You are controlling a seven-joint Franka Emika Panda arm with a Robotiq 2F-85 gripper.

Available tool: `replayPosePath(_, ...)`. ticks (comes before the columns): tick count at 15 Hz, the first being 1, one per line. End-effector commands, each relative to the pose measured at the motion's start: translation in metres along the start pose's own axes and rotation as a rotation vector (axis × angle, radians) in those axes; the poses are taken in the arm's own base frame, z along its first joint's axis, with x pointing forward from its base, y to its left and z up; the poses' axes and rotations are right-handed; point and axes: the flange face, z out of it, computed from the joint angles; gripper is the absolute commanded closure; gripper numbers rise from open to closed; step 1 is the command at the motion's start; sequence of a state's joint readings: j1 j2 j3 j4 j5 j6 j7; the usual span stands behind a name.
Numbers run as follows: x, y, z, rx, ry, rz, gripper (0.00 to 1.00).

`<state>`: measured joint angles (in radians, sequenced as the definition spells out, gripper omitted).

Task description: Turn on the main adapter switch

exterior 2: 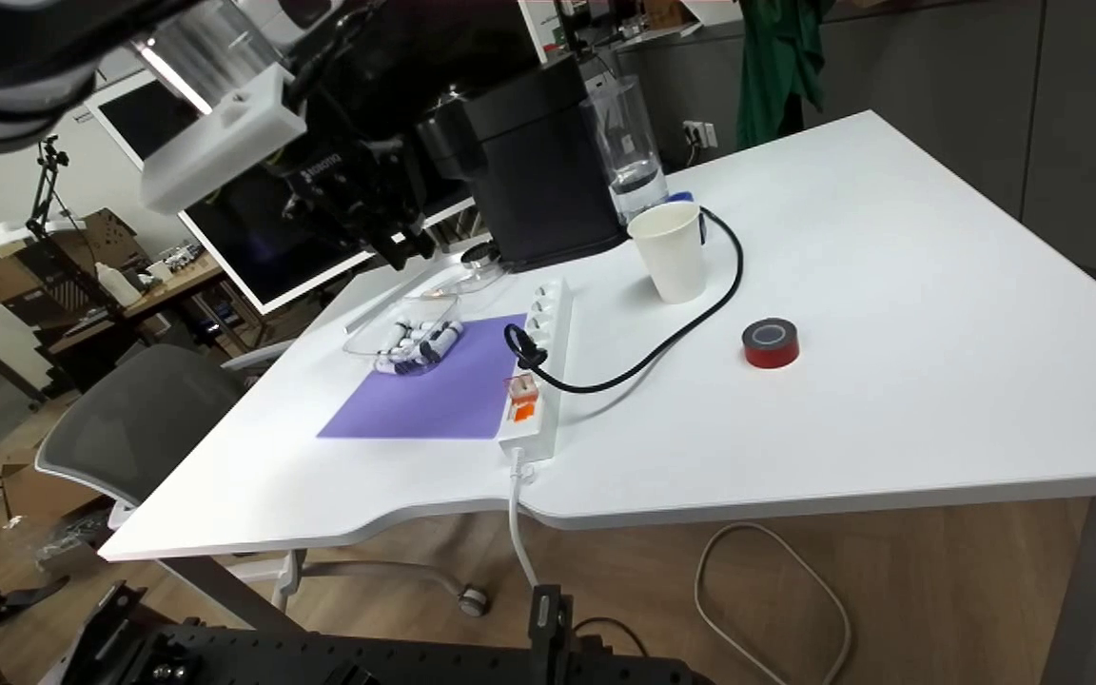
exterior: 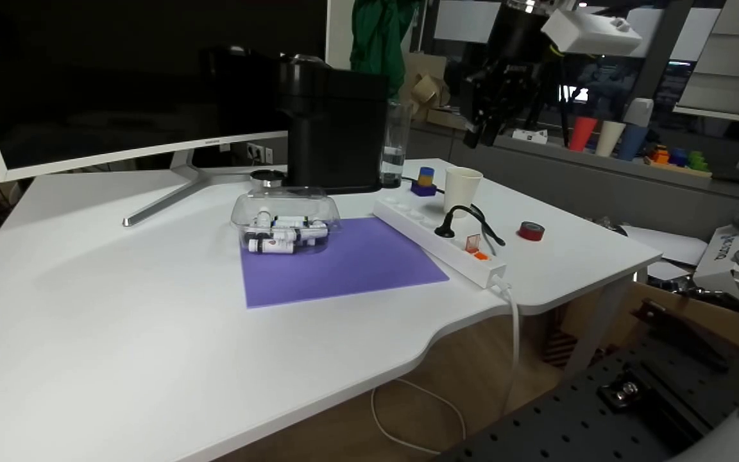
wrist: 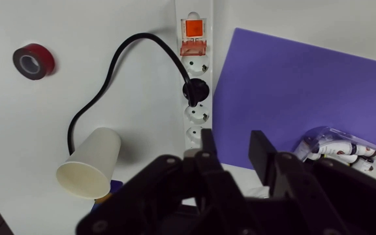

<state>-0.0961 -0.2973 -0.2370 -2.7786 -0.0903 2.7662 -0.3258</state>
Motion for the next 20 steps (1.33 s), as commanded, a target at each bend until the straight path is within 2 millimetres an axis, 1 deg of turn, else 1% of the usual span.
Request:
replayPosePath(1, 0.005, 0.009, 0.024, 0.04, -0.031, 0.007, 0.95)
replayPosePath(2, 0.005, 0.01, 0.029, 0.048, -0.044, 0.014, 0.99)
replayPosePath(3, 0.004, 0.013, 0.031, 0.048, -0.053, 0.026, 1.0)
replayPosePath(4, 0.003, 0.015, 0.031, 0.041, -0.062, 0.048, 1.0)
replayPosePath(5, -0.003, 0.006, 0.031, 0.044, -0.056, 0.025, 0.98)
replayPosePath(10, -0.002, 0.011, 0.033, 0.04, -0.062, 0.033, 1.0)
replayPosePath(11, -0.002, 0.013, 0.036, 0.037, -0.069, 0.042, 1.0)
replayPosePath(15, -0.005, 0.033, 0.05, 0.06, -0.122, 0.072, 1.0)
replayPosePath(20, -0.001, 0.056, 0.071, 0.058, -0.174, 0.039, 1.0)
